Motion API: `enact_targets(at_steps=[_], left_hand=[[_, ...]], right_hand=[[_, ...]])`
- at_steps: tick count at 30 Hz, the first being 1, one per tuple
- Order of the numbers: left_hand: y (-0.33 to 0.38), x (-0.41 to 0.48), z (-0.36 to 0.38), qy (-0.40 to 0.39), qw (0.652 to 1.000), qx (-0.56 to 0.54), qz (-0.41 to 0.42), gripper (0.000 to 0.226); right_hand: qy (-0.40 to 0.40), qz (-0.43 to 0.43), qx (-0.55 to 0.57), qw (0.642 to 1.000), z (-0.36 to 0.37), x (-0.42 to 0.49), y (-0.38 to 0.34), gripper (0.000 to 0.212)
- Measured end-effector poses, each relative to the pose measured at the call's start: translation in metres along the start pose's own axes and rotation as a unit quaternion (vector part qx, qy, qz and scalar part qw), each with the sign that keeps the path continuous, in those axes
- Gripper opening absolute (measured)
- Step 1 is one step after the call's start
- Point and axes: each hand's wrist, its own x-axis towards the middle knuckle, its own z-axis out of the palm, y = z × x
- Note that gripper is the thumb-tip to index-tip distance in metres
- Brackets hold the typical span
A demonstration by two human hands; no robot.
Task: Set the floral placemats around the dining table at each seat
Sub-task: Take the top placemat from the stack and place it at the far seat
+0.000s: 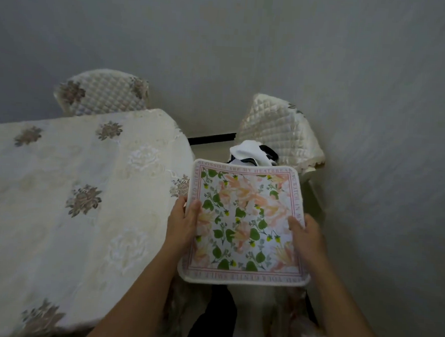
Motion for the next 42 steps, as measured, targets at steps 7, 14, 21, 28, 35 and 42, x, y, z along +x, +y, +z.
enact_targets(at_steps=[7, 14, 21, 28, 35, 42], left_hand=[[0.006, 0.099, 0.008, 0.022, 0.999, -0.029, -0.007, 0.019], [0.009, 0.188, -0.012, 0.079, 0.995, -0.049, -0.02, 0.012], [-0.003, 0.223, -0.042, 0.159, 0.983, -0.069, -0.057, 0.014], [-0.018, 0.225, -0.072, 0.269, 0.95, -0.111, -0.109, 0.01], [-0.035, 0.202, -0.084, 0.405, 0.886, -0.148, -0.171, 0.011], [-0.057, 0.177, -0.073, 0.471, 0.811, -0.251, -0.241, 0.018]], right_hand=[[-0.015, -0.012, -0.023, 1.0, 0.032, 0.095, -0.058, 0.009], [-0.056, -0.047, -0.063, 0.995, 0.087, 0.181, -0.126, 0.02], [-0.13, -0.069, -0.101, 0.984, 0.149, 0.231, -0.167, 0.017], [-0.219, -0.119, -0.135, 0.959, 0.222, 0.27, -0.209, 0.014], [-0.368, -0.168, -0.182, 0.896, 0.303, 0.295, -0.241, 0.009], [-0.488, -0.275, -0.232, 0.795, 0.374, 0.301, -0.267, 0.012]])
